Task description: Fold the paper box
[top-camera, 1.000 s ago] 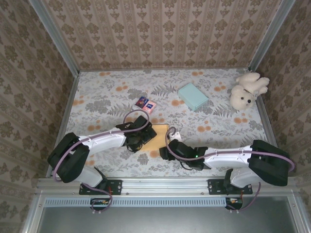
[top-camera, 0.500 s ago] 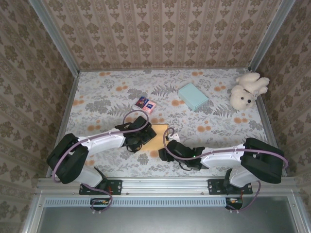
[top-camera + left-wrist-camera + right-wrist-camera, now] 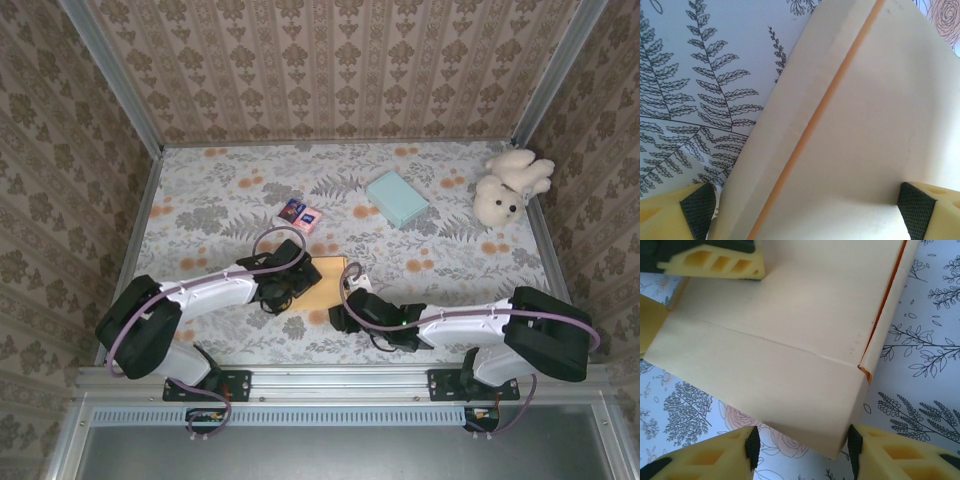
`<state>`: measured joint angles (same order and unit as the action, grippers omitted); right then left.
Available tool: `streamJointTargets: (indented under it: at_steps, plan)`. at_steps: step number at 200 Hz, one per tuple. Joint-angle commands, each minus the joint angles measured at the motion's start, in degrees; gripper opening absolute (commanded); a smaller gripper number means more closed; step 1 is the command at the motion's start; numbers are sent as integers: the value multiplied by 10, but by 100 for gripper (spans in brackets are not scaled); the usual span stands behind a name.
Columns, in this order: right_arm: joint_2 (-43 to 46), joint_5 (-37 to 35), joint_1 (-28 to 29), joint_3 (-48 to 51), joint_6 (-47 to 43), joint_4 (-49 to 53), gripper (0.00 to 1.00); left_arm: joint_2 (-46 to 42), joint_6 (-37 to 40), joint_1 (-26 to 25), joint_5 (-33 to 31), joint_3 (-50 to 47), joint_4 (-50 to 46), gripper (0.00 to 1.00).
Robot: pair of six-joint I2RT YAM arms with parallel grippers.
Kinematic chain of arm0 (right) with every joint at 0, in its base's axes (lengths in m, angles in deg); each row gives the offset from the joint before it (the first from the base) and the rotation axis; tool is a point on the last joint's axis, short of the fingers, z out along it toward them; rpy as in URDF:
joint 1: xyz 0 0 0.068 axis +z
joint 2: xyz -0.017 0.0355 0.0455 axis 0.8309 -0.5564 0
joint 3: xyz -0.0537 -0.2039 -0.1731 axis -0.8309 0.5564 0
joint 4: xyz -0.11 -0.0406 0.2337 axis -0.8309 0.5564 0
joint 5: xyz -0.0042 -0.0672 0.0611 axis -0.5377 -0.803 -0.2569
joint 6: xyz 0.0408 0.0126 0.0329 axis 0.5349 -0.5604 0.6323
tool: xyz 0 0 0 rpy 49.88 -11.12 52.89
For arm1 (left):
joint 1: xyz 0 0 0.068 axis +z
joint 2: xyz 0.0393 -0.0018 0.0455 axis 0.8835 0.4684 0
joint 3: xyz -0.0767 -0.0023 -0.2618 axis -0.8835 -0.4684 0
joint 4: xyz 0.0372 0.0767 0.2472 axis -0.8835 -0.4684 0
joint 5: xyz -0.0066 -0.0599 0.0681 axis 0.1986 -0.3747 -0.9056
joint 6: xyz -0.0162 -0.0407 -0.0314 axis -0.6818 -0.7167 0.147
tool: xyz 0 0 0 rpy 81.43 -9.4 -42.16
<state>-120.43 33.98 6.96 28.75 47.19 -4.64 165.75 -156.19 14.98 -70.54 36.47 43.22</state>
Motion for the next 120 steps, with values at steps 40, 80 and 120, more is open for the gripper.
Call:
streamJointTargets:
  at_steps: [40,80,120]
  plan:
    - [2,21,-1,1,-15,-36,51,22,-5,5,-14,-27,-100,96]
    - [-22,5,-1,-1,-31,-41,48,22,-3,6,-16,-27,-100,96]
    - [-30,-22,0,6,-42,-52,48,22,-1,6,-15,-29,-99,96]
